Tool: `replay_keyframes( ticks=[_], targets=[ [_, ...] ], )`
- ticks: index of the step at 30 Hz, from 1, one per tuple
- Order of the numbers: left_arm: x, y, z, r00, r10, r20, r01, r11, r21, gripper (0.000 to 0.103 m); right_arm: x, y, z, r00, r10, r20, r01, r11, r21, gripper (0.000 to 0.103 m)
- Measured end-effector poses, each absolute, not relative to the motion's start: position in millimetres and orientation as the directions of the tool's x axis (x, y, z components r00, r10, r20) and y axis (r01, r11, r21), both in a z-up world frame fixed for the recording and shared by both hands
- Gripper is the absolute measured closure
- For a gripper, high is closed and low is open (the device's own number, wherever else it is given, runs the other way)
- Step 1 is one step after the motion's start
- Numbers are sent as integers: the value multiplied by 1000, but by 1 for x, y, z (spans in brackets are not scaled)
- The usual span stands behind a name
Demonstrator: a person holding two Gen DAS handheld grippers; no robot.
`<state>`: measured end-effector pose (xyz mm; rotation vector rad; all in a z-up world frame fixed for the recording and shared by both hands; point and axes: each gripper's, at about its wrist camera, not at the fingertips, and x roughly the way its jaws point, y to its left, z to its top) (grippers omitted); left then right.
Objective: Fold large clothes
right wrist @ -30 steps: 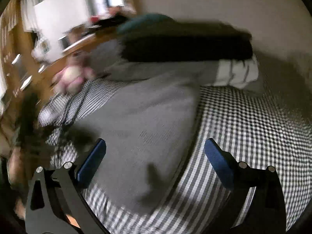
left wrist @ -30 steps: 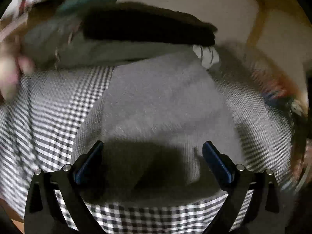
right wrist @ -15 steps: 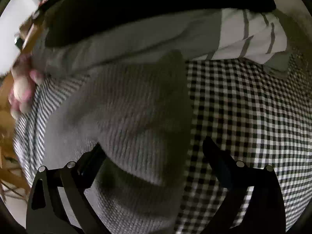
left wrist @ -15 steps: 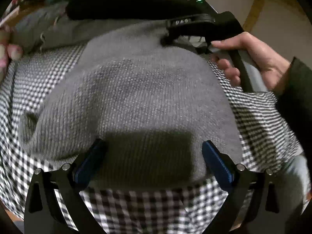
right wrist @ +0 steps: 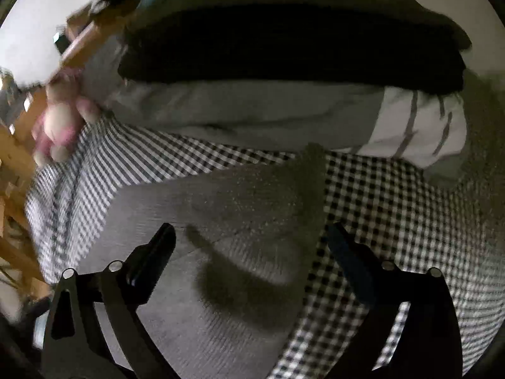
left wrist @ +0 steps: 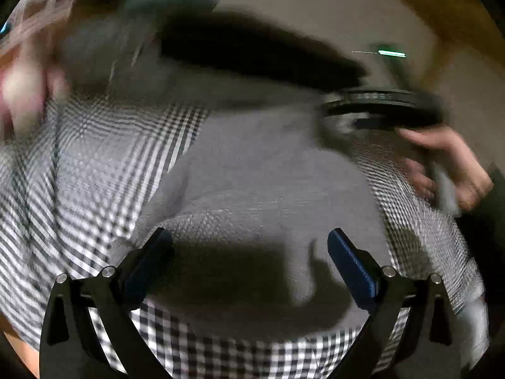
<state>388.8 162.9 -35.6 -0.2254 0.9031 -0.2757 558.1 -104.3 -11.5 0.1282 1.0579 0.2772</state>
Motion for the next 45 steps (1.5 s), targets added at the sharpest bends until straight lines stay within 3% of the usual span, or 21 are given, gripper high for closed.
replay_keyframes(
  ticks=[2, 6, 10, 12, 16, 19, 23, 26, 32, 39, 45],
  targets=[
    [403, 175, -58, 505, -349, -789, 101, 932, -348, 5, 551, -108, -21, 417, 304, -856, -175, 952, 252, 5],
    [382, 199, -60, 497, -354, -792, 105, 931, -350, 5, 534, -123, -51, 383, 224, -896, -156, 972, 177, 5],
    [349, 196, -49, 499, -373, -782, 98, 921, -377, 5, 513, -162, -60, 393, 328, -859, -64, 942, 330, 4],
    [325, 195, -27, 537, -414, -735, 122, 900, -418, 5, 492, -172, -57, 410, 393, -823, -80, 914, 397, 4],
    [294, 207, -20, 526, -559, -641, 137, 800, -584, 5, 444, -176, -85, 325, 676, -661, -113, 722, 683, 4],
    [278, 215, -54, 520, -600, -608, -33, 697, -717, 5, 420, -165, -113, 268, 774, -574, -105, 616, 781, 4],
    [266, 223, -94, 543, -629, -556, -208, 541, -815, 5, 402, -146, -141, 233, 832, -503, -113, 537, 836, 3],
    [271, 220, -112, 568, -660, -491, -251, 430, -867, 5, 400, -140, -146, 252, 868, -427, -157, 473, 867, 3],
    [281, 214, -108, 634, -690, -349, -208, 282, -937, 5, 409, -139, -150, 250, 917, -312, -137, 352, 926, 2],
    [280, 195, -145, 627, -700, -342, -327, 162, -931, 5, 416, -120, -147, 246, 883, -400, -124, 438, 890, 2],
    [292, 193, -137, 679, -667, -306, -334, 91, -938, 5, 415, -122, -148, 257, 896, -361, -146, 405, 902, 2]
  ],
)
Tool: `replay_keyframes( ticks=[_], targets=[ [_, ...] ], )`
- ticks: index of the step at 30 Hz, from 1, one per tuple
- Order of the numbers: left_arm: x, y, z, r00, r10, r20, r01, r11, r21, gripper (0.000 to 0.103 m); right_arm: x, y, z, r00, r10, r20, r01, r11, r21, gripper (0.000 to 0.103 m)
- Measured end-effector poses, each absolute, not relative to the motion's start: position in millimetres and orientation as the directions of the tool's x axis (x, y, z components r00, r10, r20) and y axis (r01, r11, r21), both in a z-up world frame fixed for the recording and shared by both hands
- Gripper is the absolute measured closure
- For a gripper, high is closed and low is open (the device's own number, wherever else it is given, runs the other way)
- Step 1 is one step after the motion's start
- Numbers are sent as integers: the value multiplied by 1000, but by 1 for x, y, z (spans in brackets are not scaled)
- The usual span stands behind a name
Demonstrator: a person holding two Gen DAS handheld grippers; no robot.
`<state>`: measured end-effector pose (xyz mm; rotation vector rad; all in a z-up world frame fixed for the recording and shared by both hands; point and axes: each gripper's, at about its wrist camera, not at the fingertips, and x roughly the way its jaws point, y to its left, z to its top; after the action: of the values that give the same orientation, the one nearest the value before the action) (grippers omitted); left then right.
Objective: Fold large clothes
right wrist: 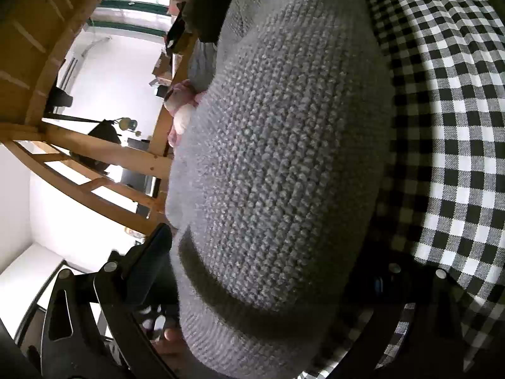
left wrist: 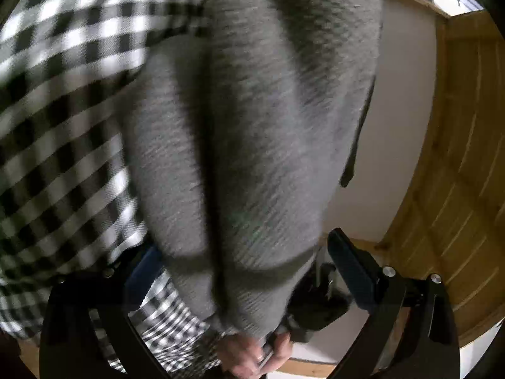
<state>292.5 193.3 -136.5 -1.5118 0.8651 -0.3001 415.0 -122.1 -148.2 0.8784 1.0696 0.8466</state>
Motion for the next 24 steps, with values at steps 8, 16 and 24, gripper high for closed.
replay_keyframes(
  ticks=[8, 16, 24],
  targets=[
    [312, 207, -144, 604, -731, -316, -373, 91, -924, 52, 418, -124, -139, 276, 886, -372, -136, 419, 898, 27],
    [313, 198, -133, 569, -745, -348, -320, 188, -928, 60, 457, -126, -165, 253, 915, -313, 43, 313, 949, 4],
    [307, 183, -89, 536, -739, -408, -243, 328, -913, 61, 424, -136, -116, 291, 861, -418, -55, 451, 891, 50]
  ],
)
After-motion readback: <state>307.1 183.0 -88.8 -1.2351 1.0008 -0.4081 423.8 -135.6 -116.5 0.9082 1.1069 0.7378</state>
